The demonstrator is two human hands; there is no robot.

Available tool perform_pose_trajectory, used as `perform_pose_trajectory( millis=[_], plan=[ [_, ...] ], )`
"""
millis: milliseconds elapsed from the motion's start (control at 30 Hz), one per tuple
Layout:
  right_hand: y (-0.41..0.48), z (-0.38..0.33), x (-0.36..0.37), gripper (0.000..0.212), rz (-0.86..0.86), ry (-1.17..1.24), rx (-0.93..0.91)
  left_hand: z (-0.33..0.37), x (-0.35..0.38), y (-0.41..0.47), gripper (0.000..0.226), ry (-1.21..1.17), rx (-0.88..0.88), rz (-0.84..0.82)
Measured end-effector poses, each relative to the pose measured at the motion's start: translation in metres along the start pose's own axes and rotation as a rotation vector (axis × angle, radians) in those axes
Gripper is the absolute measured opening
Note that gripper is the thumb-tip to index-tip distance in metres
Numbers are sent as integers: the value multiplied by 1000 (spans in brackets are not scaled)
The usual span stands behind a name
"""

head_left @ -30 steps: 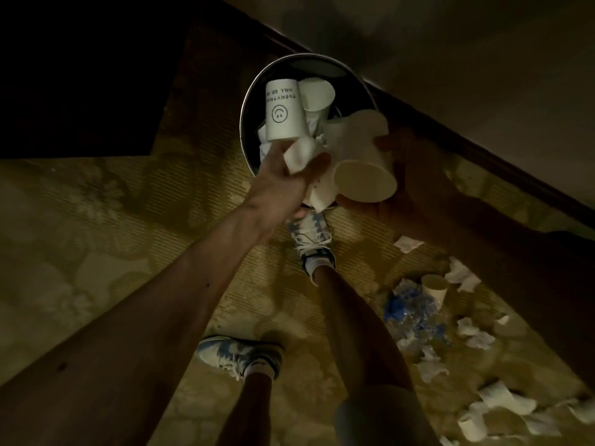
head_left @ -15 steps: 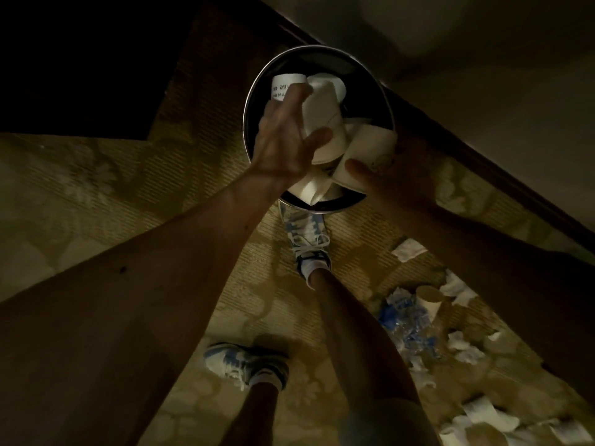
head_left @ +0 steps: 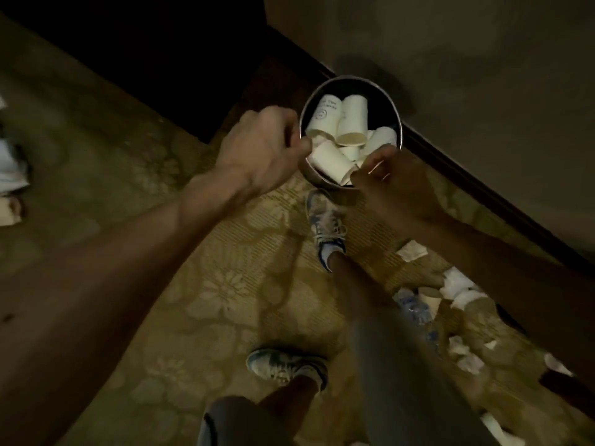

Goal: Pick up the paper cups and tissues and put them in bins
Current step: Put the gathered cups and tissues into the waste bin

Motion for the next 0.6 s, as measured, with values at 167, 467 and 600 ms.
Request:
perform_pose_trajectory(
  millis=[167, 467, 600],
  plan=[
    [-171, -161, -55, 17, 7, 72, -372, 87, -156, -172, 24, 391, 204, -72],
    [-462, -402, -20, 21, -246, -3, -935, 110, -386, -544, 33, 787, 41, 206],
    [-568, -494, 24, 20, -381, -81, -1223, 91, -452, -698, 36, 655, -127, 540]
  ],
)
Point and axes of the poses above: each hand's wrist, its own y-axis towards the middle knuckle, its own x-axis out of the palm, z = x × y, the point moved 7 cm from there along y, towards the middle knuckle, and after that the axes turned 12 degrees about -y, right-handed, at the moved point
